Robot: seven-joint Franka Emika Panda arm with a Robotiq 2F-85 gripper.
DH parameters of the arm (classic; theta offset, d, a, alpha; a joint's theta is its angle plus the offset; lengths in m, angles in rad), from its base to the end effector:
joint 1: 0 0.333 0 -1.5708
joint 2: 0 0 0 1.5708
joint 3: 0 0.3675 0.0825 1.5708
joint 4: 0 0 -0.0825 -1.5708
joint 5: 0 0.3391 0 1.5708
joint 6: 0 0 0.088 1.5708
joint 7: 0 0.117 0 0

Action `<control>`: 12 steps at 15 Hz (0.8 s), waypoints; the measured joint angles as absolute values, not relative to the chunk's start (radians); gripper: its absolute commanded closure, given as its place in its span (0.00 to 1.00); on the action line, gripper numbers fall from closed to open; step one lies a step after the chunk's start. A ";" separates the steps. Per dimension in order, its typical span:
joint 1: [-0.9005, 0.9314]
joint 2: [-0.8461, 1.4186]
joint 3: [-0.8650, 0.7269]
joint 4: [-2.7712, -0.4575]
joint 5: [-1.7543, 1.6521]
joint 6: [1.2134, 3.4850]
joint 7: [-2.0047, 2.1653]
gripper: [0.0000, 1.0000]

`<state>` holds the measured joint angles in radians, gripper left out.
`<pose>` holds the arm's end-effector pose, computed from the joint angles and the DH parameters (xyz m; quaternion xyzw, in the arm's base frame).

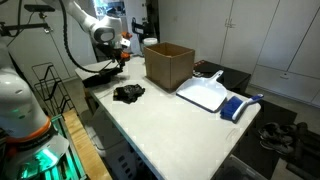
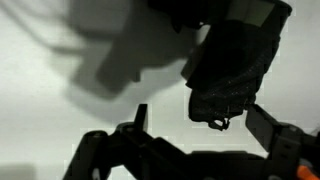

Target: Pick up the far right glove and stack it on the second far right glove, Pick up the far left glove and stack it on the second far left glove, pick up the gloves stack on the left and put it on top of the gloves stack on the right, pick up the gloves stack and put it in the cardboard box on the table

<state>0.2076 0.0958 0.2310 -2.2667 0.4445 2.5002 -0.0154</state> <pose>0.4693 0.2176 0.4050 -0.9842 -0.0547 -0.0326 0.1651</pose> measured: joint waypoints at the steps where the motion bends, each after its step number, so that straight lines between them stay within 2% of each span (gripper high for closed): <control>1: 0.210 0.117 0.238 -2.254 0.468 2.510 -0.010 0.00; 7: 0.211 0.211 0.265 -2.197 0.513 2.529 0.025 0.00; 8: 0.211 0.217 0.268 -2.193 0.515 2.529 0.038 0.11; 9: 0.212 0.222 0.271 -2.189 0.515 2.528 0.054 0.27; 12: 0.219 0.229 0.273 -2.183 0.509 2.527 0.107 0.51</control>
